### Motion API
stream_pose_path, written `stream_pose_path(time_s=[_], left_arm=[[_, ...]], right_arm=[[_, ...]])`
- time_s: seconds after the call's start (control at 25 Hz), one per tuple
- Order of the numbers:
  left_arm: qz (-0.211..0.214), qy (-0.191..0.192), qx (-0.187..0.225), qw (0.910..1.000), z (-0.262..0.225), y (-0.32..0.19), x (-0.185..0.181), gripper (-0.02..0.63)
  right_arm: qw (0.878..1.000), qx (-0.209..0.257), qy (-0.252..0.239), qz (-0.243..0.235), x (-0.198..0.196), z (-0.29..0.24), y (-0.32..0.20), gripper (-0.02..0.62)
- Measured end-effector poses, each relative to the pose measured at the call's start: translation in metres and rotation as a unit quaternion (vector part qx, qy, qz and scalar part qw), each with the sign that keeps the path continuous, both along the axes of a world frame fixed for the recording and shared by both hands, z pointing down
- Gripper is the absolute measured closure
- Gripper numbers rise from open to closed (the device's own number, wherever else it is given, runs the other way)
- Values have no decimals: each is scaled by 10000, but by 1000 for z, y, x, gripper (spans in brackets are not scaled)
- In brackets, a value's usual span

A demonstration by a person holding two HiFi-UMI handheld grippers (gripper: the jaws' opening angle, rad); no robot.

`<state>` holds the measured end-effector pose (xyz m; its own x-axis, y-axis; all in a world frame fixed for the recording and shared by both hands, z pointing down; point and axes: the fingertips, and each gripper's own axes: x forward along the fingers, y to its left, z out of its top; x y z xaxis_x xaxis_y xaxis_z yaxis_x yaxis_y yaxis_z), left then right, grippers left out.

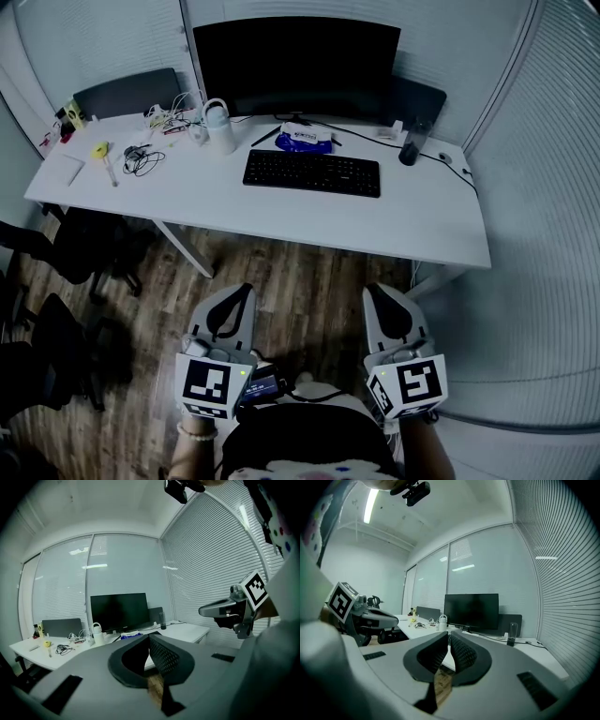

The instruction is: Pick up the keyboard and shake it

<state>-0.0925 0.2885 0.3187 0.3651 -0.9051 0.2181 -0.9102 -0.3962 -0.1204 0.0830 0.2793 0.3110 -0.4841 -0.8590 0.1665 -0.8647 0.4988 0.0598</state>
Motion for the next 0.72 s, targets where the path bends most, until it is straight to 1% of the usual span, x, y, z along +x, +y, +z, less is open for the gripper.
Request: stream_pose_path(time_s=[0.08, 0.2, 0.36, 0.48, 0.6, 0.72], left_arm=[[-5, -45, 13, 10000, 2, 2, 0, 588], [-50, 9, 8, 10000, 1, 4, 2, 588], [-22, -64, 18, 10000, 4, 3, 4, 588], [32, -65, 4, 10000, 6, -3, 8, 588], [95, 12, 5, 10000, 5, -14, 14, 588], [222, -50, 25, 9997, 6, -27, 17, 588]], right_arm=[[10000, -26, -50, 12, 2, 2, 1, 552], [9999, -70, -64, 58, 8, 4, 3, 551], [9999, -110, -36, 123, 15, 8, 6, 551], [9997, -152, -47, 200, 22, 11, 5, 551], [9994, -169, -42, 286, 27, 12, -2, 551], [9992, -167, -25, 352, 30, 12, -10, 551]])
